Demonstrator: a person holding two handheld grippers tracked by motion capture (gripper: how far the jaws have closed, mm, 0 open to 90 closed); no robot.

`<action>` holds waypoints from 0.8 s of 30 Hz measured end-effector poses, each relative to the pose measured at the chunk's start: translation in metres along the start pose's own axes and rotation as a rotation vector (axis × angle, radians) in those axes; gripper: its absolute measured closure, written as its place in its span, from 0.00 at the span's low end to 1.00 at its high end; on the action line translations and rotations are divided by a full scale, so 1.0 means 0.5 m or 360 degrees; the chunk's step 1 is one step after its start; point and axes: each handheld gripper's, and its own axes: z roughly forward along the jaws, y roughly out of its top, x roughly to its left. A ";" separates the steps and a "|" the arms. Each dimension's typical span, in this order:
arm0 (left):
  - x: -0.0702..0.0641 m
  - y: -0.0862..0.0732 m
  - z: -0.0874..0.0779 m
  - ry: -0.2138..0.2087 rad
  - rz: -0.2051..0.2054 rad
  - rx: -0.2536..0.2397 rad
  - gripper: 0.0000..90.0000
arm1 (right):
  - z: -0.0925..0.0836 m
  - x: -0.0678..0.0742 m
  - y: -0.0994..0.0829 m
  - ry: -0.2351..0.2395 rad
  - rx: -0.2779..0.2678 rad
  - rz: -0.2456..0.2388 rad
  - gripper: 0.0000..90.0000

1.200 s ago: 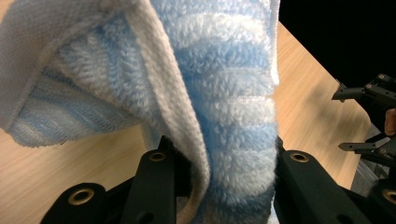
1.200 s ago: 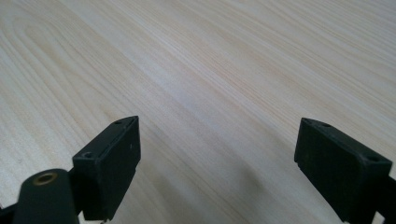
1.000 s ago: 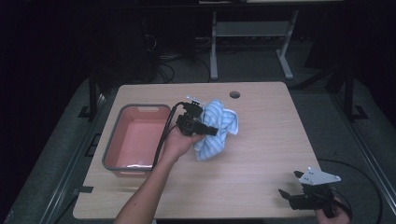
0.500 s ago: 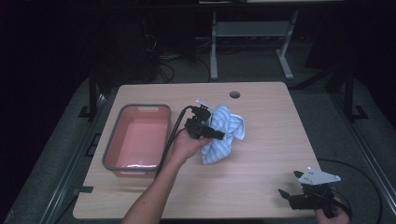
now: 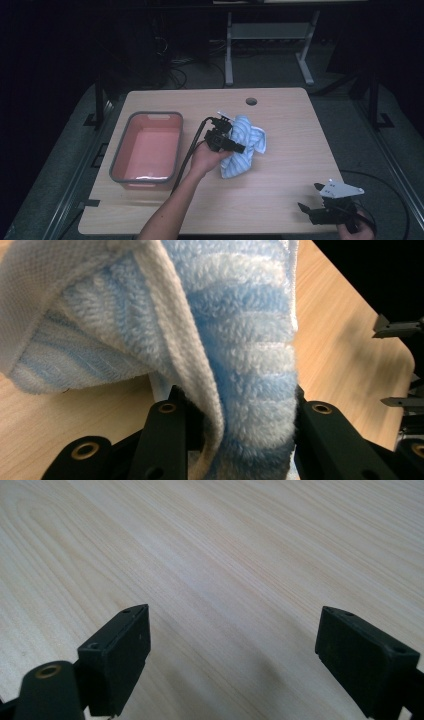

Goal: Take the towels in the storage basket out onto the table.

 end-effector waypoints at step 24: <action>0.000 -0.013 0.093 0.0078 -0.0075 0.0079 0.68 | 0.006 0.001 0.006 0.0017 0.0009 -0.0008 0.15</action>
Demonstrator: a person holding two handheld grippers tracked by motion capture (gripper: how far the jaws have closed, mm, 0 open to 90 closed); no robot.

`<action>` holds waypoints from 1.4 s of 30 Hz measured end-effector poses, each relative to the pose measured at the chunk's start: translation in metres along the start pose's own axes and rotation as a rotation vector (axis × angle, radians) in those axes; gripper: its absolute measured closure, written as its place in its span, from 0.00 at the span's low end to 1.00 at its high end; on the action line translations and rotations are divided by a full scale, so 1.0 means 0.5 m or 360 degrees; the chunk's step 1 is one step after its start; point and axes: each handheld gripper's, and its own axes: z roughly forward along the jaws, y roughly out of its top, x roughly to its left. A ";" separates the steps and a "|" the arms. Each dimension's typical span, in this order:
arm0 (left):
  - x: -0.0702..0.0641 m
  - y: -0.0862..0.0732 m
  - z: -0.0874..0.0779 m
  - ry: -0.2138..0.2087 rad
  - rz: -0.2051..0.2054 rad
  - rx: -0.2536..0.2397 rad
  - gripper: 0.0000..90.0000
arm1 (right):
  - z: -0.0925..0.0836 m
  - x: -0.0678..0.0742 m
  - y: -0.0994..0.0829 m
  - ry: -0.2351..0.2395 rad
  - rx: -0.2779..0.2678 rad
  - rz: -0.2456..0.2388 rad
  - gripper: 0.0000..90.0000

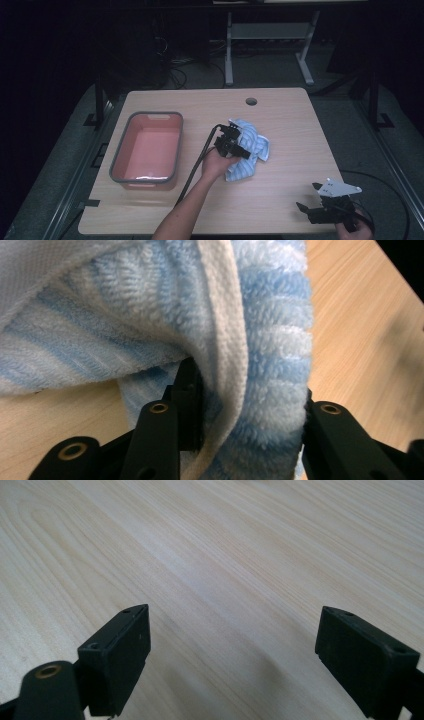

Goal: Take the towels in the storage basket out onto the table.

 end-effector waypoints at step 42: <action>0.001 -0.049 -0.063 -0.0023 0.0015 -0.0117 0.39 | 0.010 0.000 0.007 0.0011 0.0006 -0.0020 0.15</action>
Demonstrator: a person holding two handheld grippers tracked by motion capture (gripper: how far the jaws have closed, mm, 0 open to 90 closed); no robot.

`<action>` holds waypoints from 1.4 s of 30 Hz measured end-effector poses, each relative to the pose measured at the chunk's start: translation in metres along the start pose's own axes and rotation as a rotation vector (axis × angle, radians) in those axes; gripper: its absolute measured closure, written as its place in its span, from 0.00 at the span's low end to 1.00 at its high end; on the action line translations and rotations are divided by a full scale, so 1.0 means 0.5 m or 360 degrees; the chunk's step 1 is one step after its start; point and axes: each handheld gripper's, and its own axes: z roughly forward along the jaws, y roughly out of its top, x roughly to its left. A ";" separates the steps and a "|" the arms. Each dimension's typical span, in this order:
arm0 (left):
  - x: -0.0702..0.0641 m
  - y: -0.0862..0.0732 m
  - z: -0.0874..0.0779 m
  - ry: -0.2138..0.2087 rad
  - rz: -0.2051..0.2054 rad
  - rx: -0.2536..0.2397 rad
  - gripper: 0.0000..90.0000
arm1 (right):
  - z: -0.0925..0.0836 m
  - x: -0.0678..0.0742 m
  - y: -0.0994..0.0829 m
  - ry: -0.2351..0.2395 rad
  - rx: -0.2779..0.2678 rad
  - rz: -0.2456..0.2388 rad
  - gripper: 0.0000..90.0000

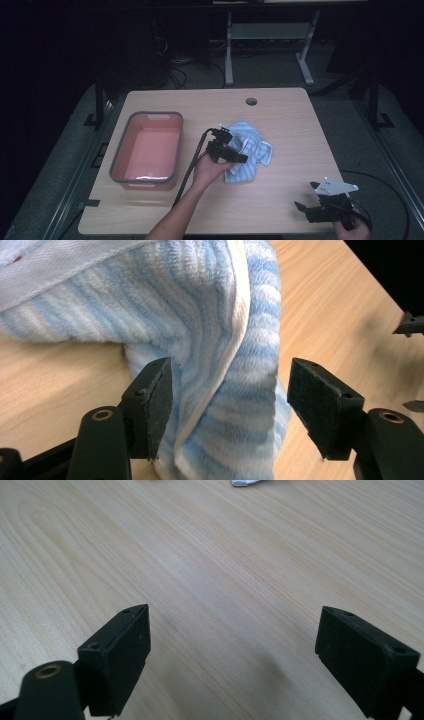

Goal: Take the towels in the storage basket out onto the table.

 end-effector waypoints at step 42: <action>0.009 -0.146 -0.078 -0.0068 0.0048 -0.0049 0.36 | 0.010 -0.001 -0.004 -0.0040 0.0055 0.0027 0.15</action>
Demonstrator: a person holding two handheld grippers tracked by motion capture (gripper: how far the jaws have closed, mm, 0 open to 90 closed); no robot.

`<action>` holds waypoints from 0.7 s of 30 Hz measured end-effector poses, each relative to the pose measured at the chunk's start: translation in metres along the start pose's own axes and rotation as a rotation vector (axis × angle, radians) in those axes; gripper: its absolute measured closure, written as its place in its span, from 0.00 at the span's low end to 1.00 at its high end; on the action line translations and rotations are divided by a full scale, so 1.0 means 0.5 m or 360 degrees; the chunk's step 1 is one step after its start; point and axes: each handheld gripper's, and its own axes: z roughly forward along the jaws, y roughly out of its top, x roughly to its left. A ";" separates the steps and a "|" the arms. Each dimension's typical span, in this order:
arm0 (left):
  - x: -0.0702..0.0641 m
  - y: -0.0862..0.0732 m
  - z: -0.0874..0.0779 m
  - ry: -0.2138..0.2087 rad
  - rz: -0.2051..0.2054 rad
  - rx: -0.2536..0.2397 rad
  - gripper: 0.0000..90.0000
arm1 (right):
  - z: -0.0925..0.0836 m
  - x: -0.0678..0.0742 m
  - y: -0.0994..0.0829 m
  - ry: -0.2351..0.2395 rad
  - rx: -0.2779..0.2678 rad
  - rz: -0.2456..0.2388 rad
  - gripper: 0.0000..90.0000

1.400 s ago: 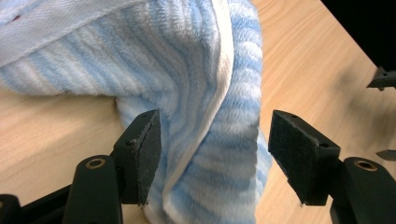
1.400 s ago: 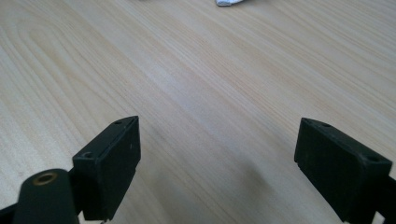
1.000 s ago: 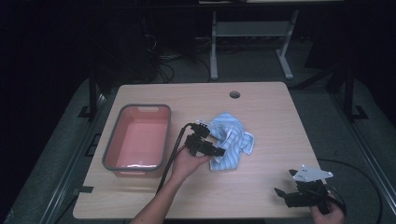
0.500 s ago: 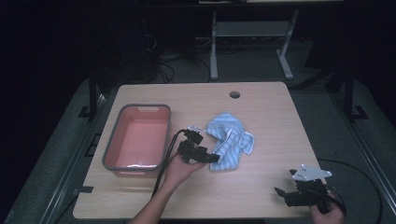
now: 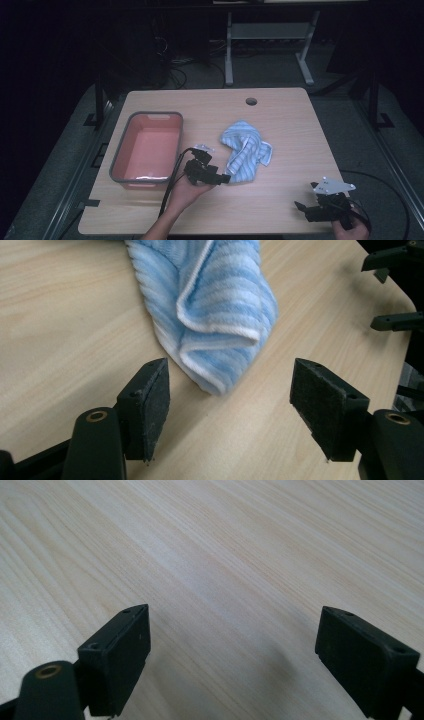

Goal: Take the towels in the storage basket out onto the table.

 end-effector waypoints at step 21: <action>-0.064 -0.096 -0.031 0.0008 0.0121 -0.0037 0.33 | -0.010 0.014 -0.005 -0.0007 -0.0002 -0.0010 0.15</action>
